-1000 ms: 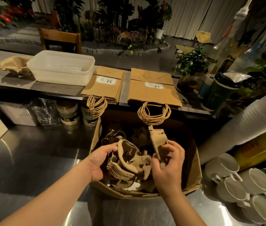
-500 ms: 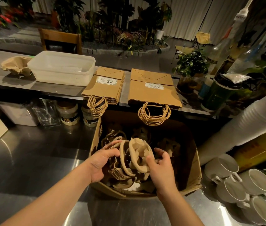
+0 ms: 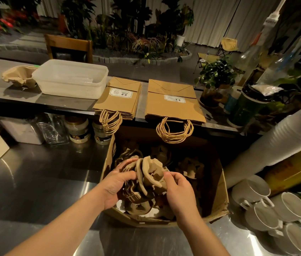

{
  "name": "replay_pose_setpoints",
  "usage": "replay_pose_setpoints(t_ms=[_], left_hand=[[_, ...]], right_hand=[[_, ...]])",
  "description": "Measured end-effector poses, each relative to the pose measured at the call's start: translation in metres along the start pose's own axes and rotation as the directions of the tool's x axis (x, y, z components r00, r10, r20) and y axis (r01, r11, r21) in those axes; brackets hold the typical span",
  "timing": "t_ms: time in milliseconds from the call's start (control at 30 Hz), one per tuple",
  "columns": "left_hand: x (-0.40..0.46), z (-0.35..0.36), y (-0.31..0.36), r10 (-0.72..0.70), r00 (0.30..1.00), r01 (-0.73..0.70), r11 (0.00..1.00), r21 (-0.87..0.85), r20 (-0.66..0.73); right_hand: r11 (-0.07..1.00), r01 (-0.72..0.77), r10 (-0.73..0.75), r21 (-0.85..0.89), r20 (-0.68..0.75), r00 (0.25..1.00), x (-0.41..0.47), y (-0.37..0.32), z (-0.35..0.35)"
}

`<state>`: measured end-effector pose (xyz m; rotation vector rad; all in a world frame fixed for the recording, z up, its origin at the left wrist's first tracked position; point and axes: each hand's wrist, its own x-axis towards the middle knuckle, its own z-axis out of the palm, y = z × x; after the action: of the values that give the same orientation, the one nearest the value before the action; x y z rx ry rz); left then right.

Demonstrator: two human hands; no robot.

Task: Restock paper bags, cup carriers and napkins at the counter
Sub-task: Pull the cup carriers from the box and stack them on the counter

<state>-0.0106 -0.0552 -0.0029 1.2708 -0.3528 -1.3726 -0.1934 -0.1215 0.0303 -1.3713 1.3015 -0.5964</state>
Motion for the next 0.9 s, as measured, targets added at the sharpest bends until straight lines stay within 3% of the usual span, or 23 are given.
replay_pose_setpoints(t_ms=[333, 567, 733, 900], left_hand=[[0.002, 0.000, -0.001, 0.020, 0.999, -0.020, 1.000, 0.013, -0.044], [0.001, 0.005, -0.001, 0.039, 0.997, -0.037, 0.999, 0.018, -0.068], [-0.002, 0.007, 0.000, 0.045, 0.996, -0.044, 0.999, 0.015, -0.075], [-0.002, 0.005, -0.001, 0.064, 0.995, -0.062, 0.998, 0.033, -0.080]], right_hand=[[0.998, 0.011, -0.013, -0.058, -0.029, 1.000, -0.010, 0.002, -0.001], [0.968, -0.143, 0.152, 0.207, -0.032, 0.988, -0.013, -0.002, 0.001], [0.895, -0.155, 0.185, 0.419, -0.033, 0.982, -0.018, 0.001, 0.012], [0.950, -0.094, 0.112, 0.299, -0.043, 0.993, -0.018, 0.007, 0.020]])
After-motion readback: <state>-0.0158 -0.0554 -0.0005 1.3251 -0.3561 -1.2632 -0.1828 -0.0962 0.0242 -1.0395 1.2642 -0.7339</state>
